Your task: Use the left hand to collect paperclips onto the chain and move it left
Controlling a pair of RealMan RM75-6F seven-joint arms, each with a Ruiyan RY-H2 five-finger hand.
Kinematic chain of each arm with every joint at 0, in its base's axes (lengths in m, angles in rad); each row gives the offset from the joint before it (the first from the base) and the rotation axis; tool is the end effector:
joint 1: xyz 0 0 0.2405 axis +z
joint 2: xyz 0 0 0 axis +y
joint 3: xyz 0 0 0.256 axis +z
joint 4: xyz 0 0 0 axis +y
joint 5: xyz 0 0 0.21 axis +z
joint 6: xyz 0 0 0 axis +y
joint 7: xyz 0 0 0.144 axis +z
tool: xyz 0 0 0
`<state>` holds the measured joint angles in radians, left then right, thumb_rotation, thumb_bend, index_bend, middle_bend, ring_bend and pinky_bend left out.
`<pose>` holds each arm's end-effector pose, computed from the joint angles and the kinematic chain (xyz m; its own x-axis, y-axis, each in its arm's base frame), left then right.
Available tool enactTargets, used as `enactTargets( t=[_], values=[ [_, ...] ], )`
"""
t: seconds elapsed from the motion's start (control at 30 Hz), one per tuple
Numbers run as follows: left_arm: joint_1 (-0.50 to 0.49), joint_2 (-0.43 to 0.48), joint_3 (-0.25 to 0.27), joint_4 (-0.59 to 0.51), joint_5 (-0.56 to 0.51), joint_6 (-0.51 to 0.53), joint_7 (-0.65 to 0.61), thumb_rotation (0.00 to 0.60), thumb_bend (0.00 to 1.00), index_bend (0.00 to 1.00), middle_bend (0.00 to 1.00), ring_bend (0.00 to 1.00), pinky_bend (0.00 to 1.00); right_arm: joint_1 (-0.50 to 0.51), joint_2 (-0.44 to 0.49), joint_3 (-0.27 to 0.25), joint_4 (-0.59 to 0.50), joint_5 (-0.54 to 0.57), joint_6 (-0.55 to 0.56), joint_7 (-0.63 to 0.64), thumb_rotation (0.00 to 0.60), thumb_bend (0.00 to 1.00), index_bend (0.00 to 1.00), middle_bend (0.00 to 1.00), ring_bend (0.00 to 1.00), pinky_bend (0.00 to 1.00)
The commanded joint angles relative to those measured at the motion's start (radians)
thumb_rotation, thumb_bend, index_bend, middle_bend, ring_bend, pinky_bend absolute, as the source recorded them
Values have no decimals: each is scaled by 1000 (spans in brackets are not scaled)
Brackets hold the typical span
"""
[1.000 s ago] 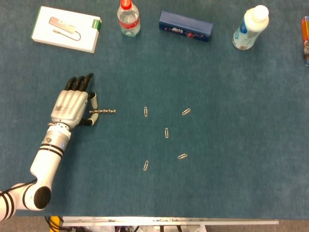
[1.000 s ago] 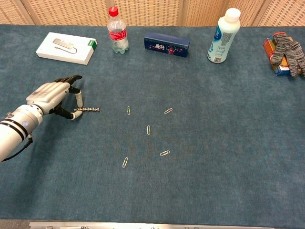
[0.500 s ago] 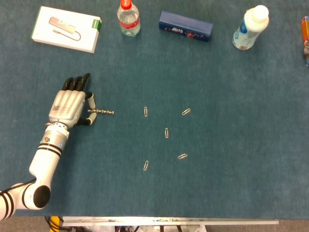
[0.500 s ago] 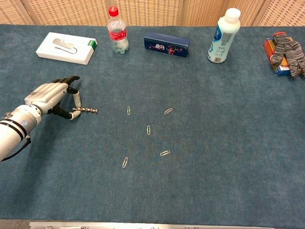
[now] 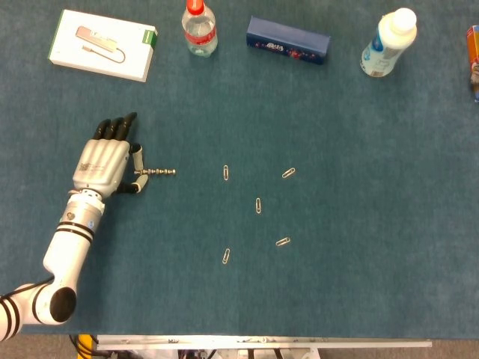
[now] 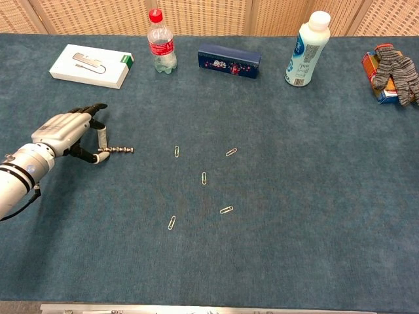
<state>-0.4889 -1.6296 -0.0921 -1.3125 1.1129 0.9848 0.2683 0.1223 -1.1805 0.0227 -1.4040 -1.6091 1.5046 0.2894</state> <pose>-0.2609 0.2879 -0.0369 0.3846 0.3862 0.8384 0.9217 -0.1109 -0.3718 -0.3262 -0.1897 0.1517 0.2705 -0.0189 0.9625 -0.9542 -0.1380 0.2655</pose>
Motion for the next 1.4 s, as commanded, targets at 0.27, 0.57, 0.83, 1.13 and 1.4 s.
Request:
enactTargets(
  t=[0.27, 0.57, 0.83, 1.13, 1.4],
  values=[
    [12, 18, 7, -19, 8, 24, 9, 600, 310, 650, 0, 0, 0, 0, 0, 0, 1, -1, 3, 4, 600, 358, 528, 348, 248, 224],
    [29, 56, 16, -72, 25, 64, 38, 600, 311, 657, 0, 0, 0, 0, 0, 1, 0, -4, 8, 6, 600, 358, 528, 348, 248, 224],
    [38, 83, 26, -102, 37, 90, 75, 600, 311, 658, 0, 0, 0, 0, 3, 1, -2, -5, 9, 6, 600, 358, 528, 348, 248, 224],
    [50, 112, 31, -142, 50, 126, 115, 600, 311, 660, 0, 0, 0, 1, 3, 2, -3, -6, 9, 4, 600, 358, 528, 348, 248, 224],
    [55, 127, 40, -175, 70, 145, 140, 600, 311, 666, 0, 0, 0, 0, 2, 1, -1, -4, 9, 5, 600, 357, 528, 348, 248, 224]
  ],
)
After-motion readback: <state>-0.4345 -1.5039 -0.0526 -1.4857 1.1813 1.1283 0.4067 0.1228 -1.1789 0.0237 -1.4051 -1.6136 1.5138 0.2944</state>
